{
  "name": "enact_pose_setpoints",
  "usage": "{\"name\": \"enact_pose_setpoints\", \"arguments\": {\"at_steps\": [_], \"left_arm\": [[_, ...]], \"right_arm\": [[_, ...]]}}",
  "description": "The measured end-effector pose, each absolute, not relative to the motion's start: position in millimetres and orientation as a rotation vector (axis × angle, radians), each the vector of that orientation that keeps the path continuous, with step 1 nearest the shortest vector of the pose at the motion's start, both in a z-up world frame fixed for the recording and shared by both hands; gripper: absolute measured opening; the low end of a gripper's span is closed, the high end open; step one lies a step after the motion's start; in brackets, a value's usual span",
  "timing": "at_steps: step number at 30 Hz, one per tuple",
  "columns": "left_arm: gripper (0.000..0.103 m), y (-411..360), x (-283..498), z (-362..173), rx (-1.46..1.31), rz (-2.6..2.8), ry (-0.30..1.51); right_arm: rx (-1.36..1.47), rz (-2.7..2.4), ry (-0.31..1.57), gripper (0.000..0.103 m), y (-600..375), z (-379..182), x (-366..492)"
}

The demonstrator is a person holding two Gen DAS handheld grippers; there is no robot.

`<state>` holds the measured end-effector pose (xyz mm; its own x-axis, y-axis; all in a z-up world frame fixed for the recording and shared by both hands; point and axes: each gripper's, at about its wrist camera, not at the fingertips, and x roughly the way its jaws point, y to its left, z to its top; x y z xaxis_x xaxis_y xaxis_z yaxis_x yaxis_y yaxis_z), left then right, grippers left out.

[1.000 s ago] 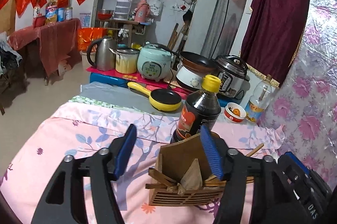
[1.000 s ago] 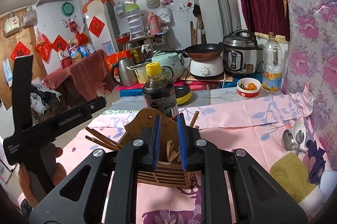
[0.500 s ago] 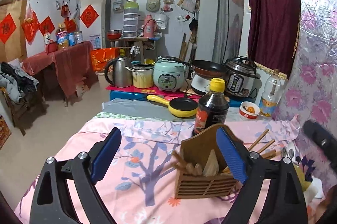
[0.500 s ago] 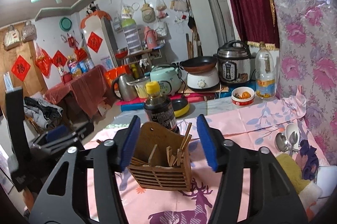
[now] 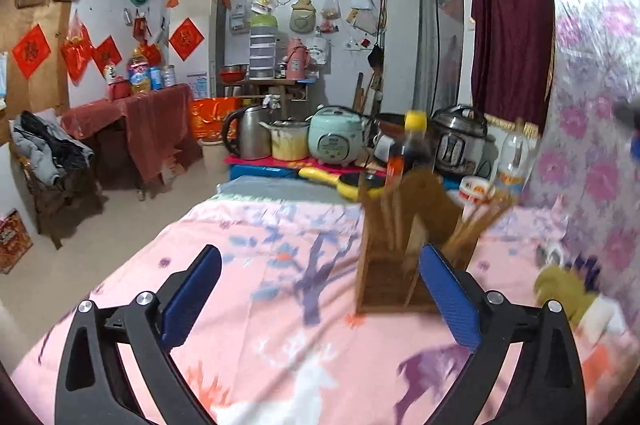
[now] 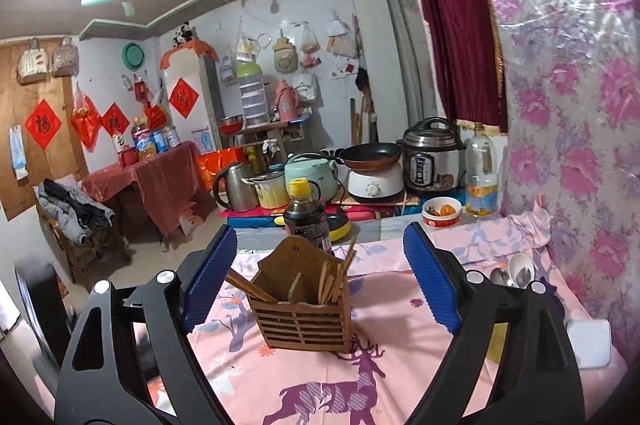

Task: Organize utensils
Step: 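Open both tools and pull them back from the holder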

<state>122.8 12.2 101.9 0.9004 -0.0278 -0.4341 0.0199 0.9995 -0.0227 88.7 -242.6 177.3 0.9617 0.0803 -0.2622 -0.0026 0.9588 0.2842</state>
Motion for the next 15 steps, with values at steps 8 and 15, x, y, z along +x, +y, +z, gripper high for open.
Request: {"name": "enact_pose_setpoints", "arguments": {"at_steps": [8, 15], "left_arm": [[0.097, 11, 76, 78, 0.016, -0.009, 0.408], [0.097, -7, 55, 75, 0.116, 0.019, 0.347]], "right_arm": [[0.207, -0.119, 0.297, 0.094, -242, 91, 43], [0.175, -0.123, 0.403, 0.097, -240, 64, 44]]}}
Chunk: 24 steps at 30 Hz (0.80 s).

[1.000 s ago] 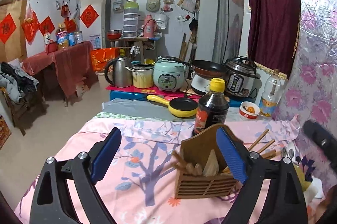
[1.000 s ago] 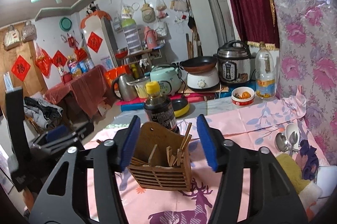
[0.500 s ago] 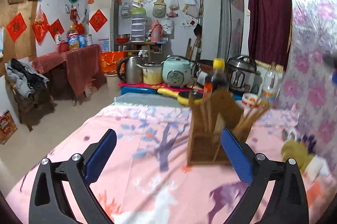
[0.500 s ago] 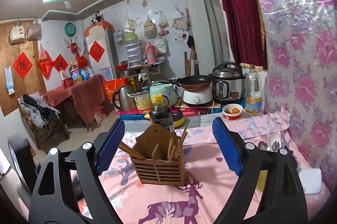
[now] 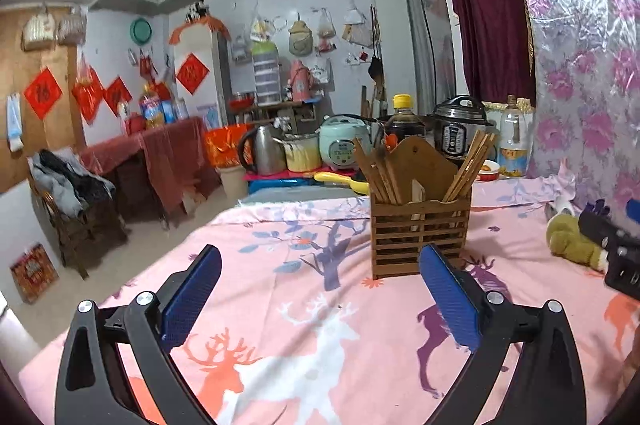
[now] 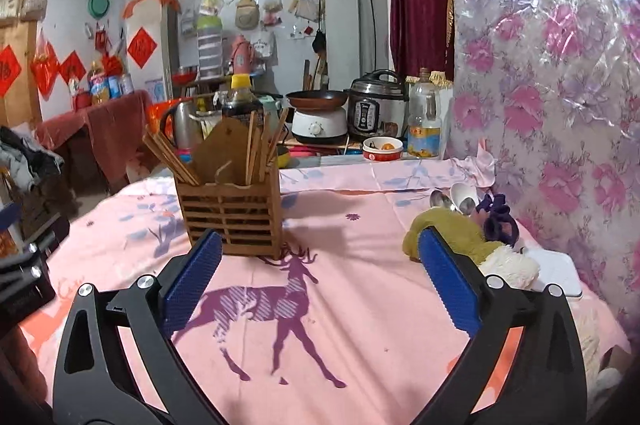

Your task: Organize utensils

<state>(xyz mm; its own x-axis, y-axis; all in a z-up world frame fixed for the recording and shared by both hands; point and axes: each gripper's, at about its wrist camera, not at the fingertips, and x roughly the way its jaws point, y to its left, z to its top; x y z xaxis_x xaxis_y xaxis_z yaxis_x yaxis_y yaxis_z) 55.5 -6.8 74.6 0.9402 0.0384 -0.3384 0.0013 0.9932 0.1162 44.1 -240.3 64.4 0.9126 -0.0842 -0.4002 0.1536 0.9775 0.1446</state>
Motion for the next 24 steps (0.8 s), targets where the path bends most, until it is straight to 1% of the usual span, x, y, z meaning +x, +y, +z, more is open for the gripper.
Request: {"name": "enact_pose_setpoints", "arguments": {"at_steps": [6, 11, 14, 20, 24], "left_arm": [[0.097, -8, 58, 72, 0.116, -0.002, 0.366], [0.097, -5, 59, 73, 0.113, 0.012, 0.367], [0.097, -4, 62, 71, 0.110, 0.025, 0.379], [0.097, -3, 64, 70, 0.114, 0.028, 0.380], [0.097, -2, 65, 69, 0.112, 0.025, 0.384]], "right_arm": [[0.163, -0.135, 0.379, 0.097, -232, 67, 39], [0.197, -0.081, 0.433, 0.097, -228, 59, 44], [0.152, -0.072, 0.456, 0.097, -218, 56, 47], [0.079, -0.085, 0.420, 0.097, -204, 57, 40], [0.067, -0.087, 0.429, 0.097, -202, 56, 42]]}}
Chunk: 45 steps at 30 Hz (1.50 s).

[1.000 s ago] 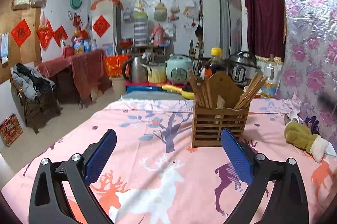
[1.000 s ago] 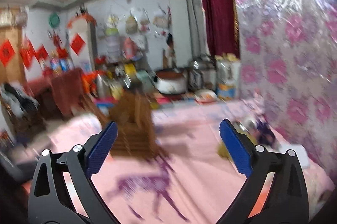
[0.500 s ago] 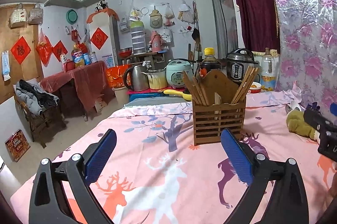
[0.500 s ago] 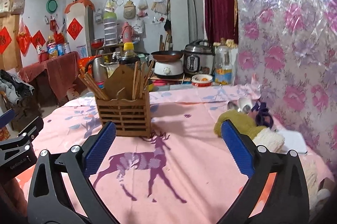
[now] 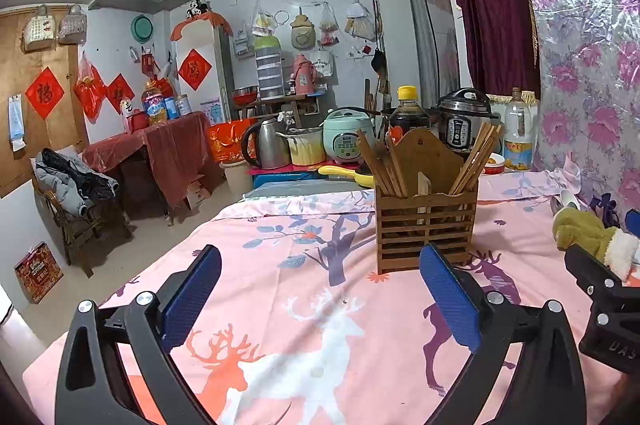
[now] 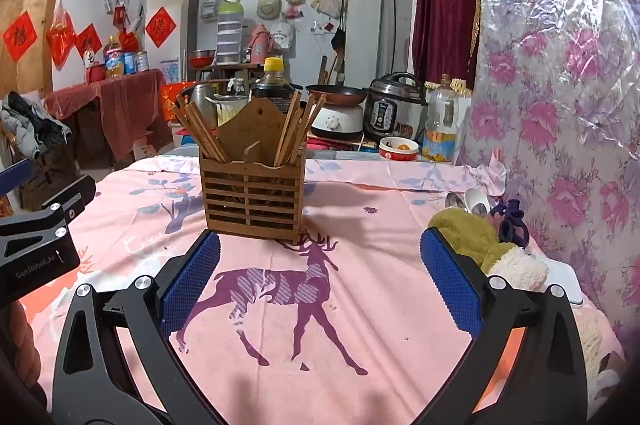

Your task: Organize utensils

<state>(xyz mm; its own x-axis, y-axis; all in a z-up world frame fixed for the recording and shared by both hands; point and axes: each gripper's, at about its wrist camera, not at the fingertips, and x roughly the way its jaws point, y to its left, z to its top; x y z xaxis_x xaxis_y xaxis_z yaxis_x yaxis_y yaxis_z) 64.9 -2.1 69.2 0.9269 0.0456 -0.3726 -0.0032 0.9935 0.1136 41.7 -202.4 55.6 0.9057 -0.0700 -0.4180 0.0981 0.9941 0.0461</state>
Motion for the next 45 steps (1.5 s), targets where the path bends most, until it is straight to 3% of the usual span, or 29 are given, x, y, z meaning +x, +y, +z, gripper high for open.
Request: {"name": "enact_pose_setpoints", "arguments": {"at_steps": [23, 31, 45], "left_arm": [[0.097, -3, 73, 62, 0.119, 0.020, 0.424], [0.097, 3, 93, 46, 0.092, 0.001, 0.534], [0.097, -4, 70, 61, 0.112, -0.029, 0.423]], "right_arm": [[0.067, -0.108, 0.439, 0.097, -204, 55, 42], [0.082, -0.088, 0.554, 0.097, -203, 37, 60], [0.103, -0.061, 0.490, 0.097, -202, 48, 48]]}}
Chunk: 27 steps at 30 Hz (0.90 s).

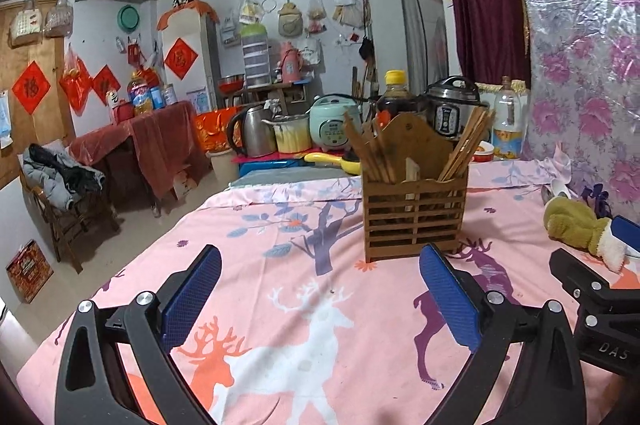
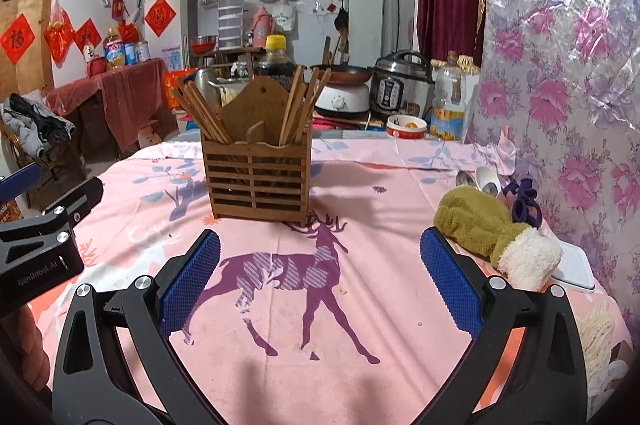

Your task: Organize utensils

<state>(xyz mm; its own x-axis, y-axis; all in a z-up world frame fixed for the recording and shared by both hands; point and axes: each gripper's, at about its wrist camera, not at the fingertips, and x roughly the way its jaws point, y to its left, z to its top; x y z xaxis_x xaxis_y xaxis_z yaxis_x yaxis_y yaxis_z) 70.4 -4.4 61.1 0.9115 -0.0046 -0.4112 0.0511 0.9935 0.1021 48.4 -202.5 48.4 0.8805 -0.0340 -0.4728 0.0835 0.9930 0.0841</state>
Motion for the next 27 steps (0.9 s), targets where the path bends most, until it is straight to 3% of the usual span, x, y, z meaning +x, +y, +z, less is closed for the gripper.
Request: {"name": "enact_pose_setpoints", "arguments": {"at_steps": [27], "left_arm": [[0.097, -14, 67, 61, 0.147, -0.018, 0.388]], "right_arm": [[0.065, -0.114, 0.386, 0.097, -200, 56, 38]]}}
